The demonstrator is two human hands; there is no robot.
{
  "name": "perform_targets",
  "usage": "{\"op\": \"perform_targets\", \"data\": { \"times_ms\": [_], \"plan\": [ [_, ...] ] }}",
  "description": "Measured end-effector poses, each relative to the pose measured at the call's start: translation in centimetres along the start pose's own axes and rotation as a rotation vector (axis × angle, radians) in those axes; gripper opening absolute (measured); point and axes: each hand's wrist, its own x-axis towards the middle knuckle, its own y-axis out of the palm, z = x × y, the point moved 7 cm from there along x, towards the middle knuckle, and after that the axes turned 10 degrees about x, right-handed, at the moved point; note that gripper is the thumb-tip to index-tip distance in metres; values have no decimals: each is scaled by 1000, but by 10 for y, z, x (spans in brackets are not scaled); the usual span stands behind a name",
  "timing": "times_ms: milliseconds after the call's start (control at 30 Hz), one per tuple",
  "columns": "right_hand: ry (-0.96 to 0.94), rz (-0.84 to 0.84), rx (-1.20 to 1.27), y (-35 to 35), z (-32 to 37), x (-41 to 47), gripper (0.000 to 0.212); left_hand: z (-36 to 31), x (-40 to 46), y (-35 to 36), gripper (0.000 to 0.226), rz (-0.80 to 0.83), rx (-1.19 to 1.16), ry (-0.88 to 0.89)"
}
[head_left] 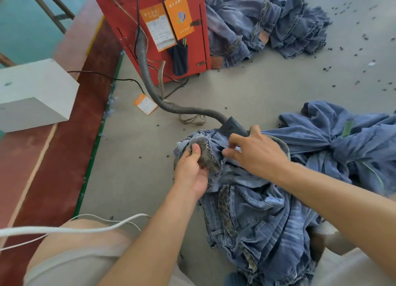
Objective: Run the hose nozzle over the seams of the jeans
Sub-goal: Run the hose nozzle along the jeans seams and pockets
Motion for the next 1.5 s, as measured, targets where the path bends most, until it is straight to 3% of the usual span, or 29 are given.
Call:
{"op": "perform_targets", "data": {
  "times_ms": [67, 133, 200, 433, 700, 833, 1033, 1200, 1367, 1500],
  "plan": [
    [-92, -18, -29, -22, -3, -4, 37, 0, 0, -3, 29, 11, -29, -24],
    [-187, -71, -26, -51, -8, -14, 70, -2, 0, -9, 30, 4, -66, -26],
    [-185, -125, 81, -76, -17, -28, 80, -3, 0, -12, 29, 13, -88, -35],
    [-243, 108, -58, -34, -13, -60, 57, 2, -1, -4, 18, 85, -113, -54],
    [-94, -159, 76, -56, -10, -33, 39, 0, -11, 11, 21, 156, -49, -44],
    [-146, -5, -24, -46, -7, -52, 46, -5, -11, 6, 19, 149, -31, -39],
    [-19, -153, 26, -55, -11, -35, 39, -9, -14, 4, 24, 186, 55, -6],
    [-101, 5, 43, -46, -4, -53, 42, -9, -16, 7, 19, 208, 107, -1],
    [-17, -95, 46, -69, -10, -21, 30, -7, -21, 9, 22, 253, 214, 5],
    [-100, 6, 43, -62, -7, -45, 32, -11, -20, 7, 23, 235, 287, 39]
  ]
}}
